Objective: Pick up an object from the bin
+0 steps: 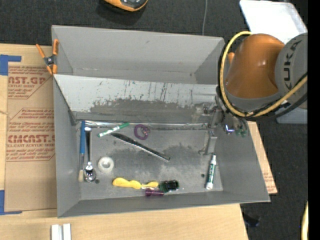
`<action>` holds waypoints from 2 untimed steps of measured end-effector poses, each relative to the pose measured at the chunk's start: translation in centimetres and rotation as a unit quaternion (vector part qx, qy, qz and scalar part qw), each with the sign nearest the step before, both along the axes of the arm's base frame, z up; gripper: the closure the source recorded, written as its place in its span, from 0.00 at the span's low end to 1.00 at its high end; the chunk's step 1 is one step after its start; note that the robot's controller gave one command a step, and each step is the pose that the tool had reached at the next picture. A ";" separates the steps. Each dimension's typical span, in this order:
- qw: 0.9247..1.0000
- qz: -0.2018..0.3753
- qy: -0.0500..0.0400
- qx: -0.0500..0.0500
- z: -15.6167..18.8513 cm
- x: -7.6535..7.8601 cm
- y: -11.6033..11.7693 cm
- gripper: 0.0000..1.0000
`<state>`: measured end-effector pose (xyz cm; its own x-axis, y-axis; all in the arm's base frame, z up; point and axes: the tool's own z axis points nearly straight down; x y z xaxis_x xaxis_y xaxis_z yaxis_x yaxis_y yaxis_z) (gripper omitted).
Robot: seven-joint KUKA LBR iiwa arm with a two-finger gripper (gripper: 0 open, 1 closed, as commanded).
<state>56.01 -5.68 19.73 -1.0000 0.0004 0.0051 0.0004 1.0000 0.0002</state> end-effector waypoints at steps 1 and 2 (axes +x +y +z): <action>1.000 0.001 -0.004 0.000 0.5 0.1 0.0 0.00; 0.999 -0.037 -0.006 0.000 -4.9 -0.3 2.5 0.00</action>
Offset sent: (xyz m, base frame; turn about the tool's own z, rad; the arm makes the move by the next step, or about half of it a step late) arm -0.0073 0.0399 -0.0850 0.1198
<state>55.73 -3.22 14.86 -0.9972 0.0746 -0.0061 0.0746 0.9972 0.0007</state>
